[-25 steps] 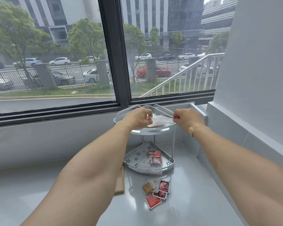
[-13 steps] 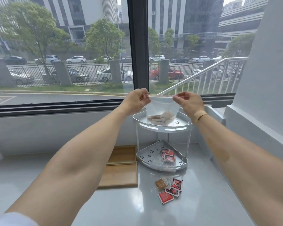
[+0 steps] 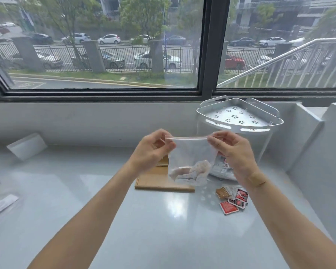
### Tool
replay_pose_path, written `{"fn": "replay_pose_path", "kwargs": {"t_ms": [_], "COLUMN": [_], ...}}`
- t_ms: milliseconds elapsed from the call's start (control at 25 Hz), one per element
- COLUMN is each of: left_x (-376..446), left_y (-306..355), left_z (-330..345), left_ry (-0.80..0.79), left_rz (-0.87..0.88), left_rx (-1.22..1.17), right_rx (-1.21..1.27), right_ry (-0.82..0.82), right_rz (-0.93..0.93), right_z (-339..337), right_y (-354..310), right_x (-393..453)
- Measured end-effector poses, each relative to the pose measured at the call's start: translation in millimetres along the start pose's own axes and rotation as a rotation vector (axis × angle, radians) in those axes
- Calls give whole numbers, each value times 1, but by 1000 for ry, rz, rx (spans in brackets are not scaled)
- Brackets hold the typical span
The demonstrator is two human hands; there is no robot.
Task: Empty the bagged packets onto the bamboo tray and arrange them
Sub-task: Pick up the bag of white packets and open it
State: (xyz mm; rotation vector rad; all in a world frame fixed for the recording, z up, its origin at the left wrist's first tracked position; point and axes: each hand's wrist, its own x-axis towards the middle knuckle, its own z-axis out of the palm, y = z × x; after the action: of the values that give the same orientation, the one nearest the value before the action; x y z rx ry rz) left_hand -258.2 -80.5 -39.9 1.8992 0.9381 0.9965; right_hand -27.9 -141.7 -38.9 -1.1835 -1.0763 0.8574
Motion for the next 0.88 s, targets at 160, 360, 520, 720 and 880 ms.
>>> {"fn": "replay_pose_path", "kwargs": {"t_ms": [160,360,520,720,880], "left_x": [-70,-125,-148,-138,-124], "left_y": [-48,-108,-141,-145,-129], "left_z": [-9,-18,-22,-14,4], "left_ry": [39,18,-40,-16,60], "left_rz": [-191,-345,-427,-451,-573], "left_rx": [-65,4,25,17,49], "right_rx": [27,-144,-290,-519,-690], "right_ry": [-75,-105,-89,140,253], "right_rz": [106,244,269,71,-185], "right_z": [37,66,82,98,115], "right_y": [54,118,146,148,160], "right_x": [-55,-110,-137,-160,-182]}}
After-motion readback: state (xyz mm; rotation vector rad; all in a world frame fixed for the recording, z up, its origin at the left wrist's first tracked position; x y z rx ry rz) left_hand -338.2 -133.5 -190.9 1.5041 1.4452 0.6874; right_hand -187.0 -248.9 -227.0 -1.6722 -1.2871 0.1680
